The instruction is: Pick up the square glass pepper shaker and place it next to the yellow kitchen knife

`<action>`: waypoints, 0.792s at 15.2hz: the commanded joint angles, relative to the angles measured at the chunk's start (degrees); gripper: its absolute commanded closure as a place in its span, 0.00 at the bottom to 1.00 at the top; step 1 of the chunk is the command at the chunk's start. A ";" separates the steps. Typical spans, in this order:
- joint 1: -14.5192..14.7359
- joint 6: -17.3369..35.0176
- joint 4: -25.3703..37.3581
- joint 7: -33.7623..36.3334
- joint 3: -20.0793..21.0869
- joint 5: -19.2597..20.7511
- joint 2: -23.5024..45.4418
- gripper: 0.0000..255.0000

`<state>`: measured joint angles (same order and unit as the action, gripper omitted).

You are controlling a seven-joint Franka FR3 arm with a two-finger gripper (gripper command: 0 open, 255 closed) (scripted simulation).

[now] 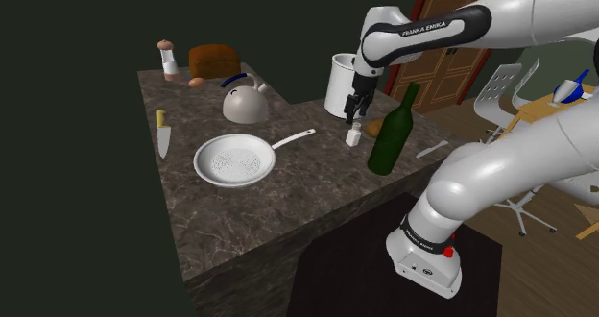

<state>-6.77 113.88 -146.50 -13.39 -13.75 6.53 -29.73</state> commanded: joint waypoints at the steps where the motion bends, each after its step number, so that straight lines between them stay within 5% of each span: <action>1: -1.04 1.81 0.06 -1.86 -1.98 0.84 2.37 0.00; 6: -2.81 6.86 1.33 -6.16 -6.43 1.61 9.92 0.00; 12: -2.73 12.21 -1.58 -6.51 -7.10 1.45 12.41 0.00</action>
<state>-9.43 125.32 -147.45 -19.85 -20.74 7.90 -17.42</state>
